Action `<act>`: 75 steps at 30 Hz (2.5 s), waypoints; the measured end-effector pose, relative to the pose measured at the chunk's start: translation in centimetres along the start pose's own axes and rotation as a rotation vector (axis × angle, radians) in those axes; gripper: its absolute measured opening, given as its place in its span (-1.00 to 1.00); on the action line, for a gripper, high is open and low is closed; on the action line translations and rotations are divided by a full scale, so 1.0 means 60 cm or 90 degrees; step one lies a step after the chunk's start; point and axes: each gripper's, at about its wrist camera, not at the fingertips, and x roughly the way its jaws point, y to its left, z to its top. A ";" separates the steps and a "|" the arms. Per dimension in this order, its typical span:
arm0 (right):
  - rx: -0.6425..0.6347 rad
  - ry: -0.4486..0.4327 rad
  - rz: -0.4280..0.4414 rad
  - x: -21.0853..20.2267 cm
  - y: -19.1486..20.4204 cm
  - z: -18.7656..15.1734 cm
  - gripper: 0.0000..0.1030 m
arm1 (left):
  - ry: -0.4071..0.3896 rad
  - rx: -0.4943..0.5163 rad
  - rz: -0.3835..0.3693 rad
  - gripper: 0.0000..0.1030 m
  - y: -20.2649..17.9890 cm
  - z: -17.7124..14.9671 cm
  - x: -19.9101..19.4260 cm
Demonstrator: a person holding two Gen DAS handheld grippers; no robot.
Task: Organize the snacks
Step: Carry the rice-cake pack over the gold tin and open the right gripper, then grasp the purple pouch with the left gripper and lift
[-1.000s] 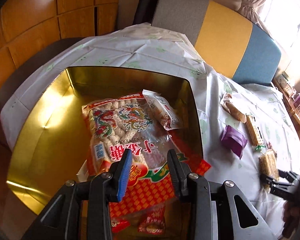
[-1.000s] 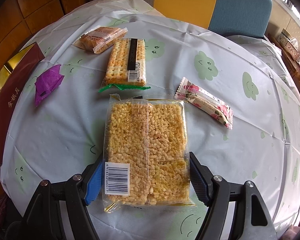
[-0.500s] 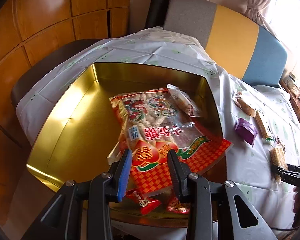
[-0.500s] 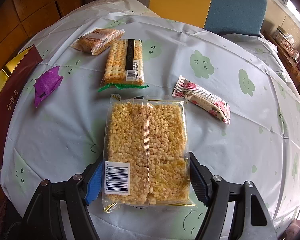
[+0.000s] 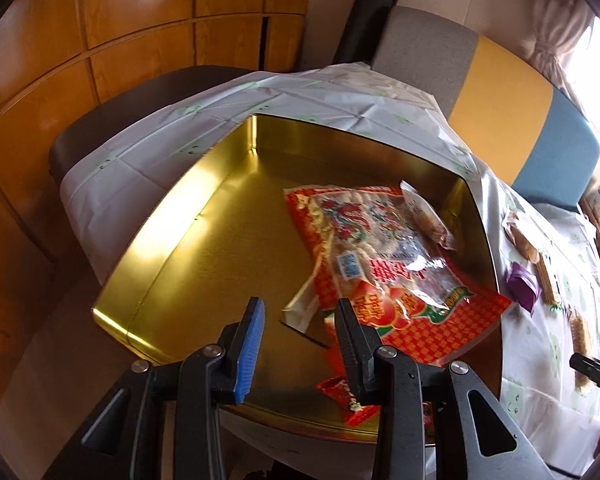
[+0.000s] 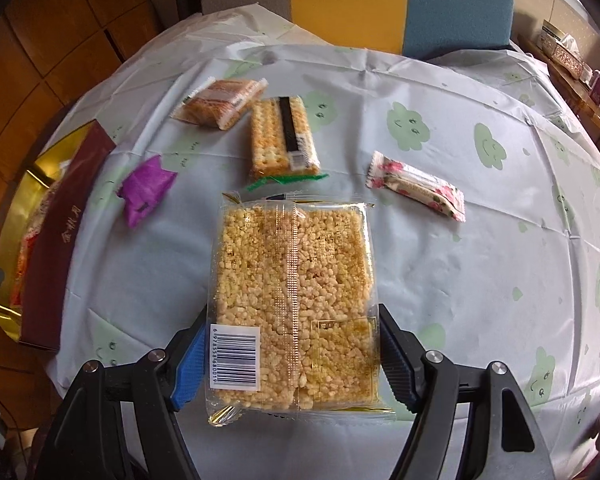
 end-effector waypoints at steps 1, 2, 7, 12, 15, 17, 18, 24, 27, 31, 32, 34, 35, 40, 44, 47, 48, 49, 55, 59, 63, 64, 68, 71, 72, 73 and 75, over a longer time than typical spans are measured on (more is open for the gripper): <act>-0.012 -0.008 0.006 -0.007 0.015 0.004 0.46 | -0.004 -0.004 0.002 -0.28 0.006 0.001 -0.002; -0.025 -0.016 0.013 -0.014 0.034 0.008 0.46 | -0.007 -0.007 0.006 -0.28 0.010 0.002 -0.004; -0.104 -0.057 0.091 -0.046 0.145 0.028 0.46 | -0.020 -0.026 0.014 -0.28 0.032 0.009 -0.013; -0.194 -0.070 0.181 -0.060 0.265 0.043 0.46 | -0.036 -0.042 0.024 -0.28 0.050 0.016 -0.026; -0.247 -0.065 0.216 -0.051 0.344 0.036 0.46 | -0.046 -0.054 0.036 -0.28 0.066 0.020 -0.032; -0.274 -0.054 0.238 -0.042 0.382 0.034 0.46 | -0.049 -0.067 0.045 -0.28 0.080 0.023 -0.034; -0.287 -0.050 0.246 -0.038 0.401 0.035 0.46 | -0.050 -0.074 0.050 -0.28 0.086 0.024 -0.034; -0.314 0.011 0.308 0.012 0.499 0.037 0.48 | -0.042 -0.099 0.063 -0.28 0.114 0.025 -0.024; -0.309 0.027 0.304 0.036 0.515 0.031 0.48 | -0.036 -0.101 0.064 -0.28 0.118 0.022 -0.019; -0.307 0.032 0.293 0.046 0.508 0.023 0.48 | -0.030 -0.098 0.065 -0.28 0.115 0.019 -0.011; -0.308 0.029 0.288 0.046 0.503 0.021 0.48 | -0.030 -0.095 0.065 -0.28 0.113 0.018 -0.010; -0.304 0.024 0.282 0.042 0.487 0.015 0.48 | -0.030 -0.088 0.068 -0.28 0.110 0.017 -0.008; -0.300 0.018 0.276 0.040 0.479 0.011 0.48 | -0.031 -0.084 0.069 -0.28 0.107 0.016 -0.008; -0.292 -0.009 0.256 0.015 0.442 -0.006 0.48 | -0.032 -0.061 0.070 -0.28 0.092 0.012 -0.010; -0.290 -0.038 0.226 0.005 0.422 -0.010 0.48 | -0.032 -0.038 0.066 -0.28 0.073 0.010 -0.012; -0.290 -0.065 0.211 -0.010 0.402 -0.013 0.48 | -0.033 -0.020 0.056 -0.28 0.057 0.009 -0.015; -0.287 -0.073 0.206 -0.015 0.394 -0.013 0.48 | -0.033 -0.014 0.051 -0.28 0.052 0.008 -0.016; -0.283 -0.078 0.205 -0.019 0.386 -0.014 0.48 | -0.033 -0.008 0.047 -0.28 0.046 0.007 -0.017; -0.255 -0.091 0.187 -0.031 0.333 -0.014 0.48 | -0.036 0.034 0.031 -0.27 0.014 0.003 -0.027; -0.236 -0.097 0.164 -0.041 0.287 -0.013 0.48 | -0.039 0.055 0.024 -0.27 -0.006 0.004 -0.033; -0.214 -0.095 0.123 -0.046 0.221 -0.007 0.48 | -0.044 0.080 0.010 -0.27 -0.029 0.005 -0.039; -0.208 -0.094 0.110 -0.046 0.203 -0.005 0.48 | -0.048 0.090 0.009 -0.27 -0.036 0.005 -0.042; -0.180 -0.085 0.047 -0.046 0.119 0.005 0.48 | -0.053 0.125 -0.015 -0.27 -0.066 0.001 -0.050; -0.154 -0.068 0.010 -0.038 0.056 0.009 0.48 | -0.048 0.154 -0.026 -0.27 -0.093 -0.003 -0.052; -0.146 -0.065 -0.005 -0.034 0.038 0.010 0.48 | -0.043 0.161 -0.034 -0.27 -0.104 -0.003 -0.053; -0.133 -0.062 -0.015 -0.030 0.019 0.010 0.48 | -0.035 0.167 -0.046 -0.27 -0.116 -0.004 -0.055; -0.096 -0.060 -0.017 -0.024 -0.015 0.009 0.48 | -0.018 0.176 -0.067 -0.27 -0.138 -0.004 -0.056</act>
